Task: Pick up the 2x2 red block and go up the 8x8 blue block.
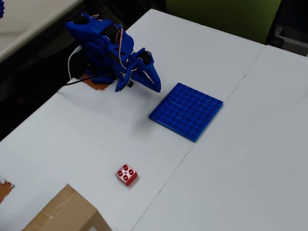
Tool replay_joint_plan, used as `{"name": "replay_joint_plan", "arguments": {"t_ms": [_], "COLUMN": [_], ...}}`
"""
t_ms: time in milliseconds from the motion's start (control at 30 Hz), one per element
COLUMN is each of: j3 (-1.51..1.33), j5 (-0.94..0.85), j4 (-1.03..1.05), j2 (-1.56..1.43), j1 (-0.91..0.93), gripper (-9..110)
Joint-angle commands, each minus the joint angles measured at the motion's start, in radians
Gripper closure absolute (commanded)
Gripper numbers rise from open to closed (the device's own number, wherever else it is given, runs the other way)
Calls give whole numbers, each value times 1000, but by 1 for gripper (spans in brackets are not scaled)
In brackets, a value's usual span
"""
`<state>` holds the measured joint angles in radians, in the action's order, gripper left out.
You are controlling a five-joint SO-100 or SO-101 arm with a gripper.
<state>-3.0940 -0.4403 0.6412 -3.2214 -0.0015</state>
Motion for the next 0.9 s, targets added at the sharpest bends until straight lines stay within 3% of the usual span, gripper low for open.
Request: {"name": "replay_joint_plan", "arguments": {"t_ms": [0,267,867], "j3": [86,505,1601], "j5": [-112,-235,-807], "j4": [-26,164,657], "j2": [83,405,1338], "j1": [2,11,166], "gripper": [101,101,101]}}
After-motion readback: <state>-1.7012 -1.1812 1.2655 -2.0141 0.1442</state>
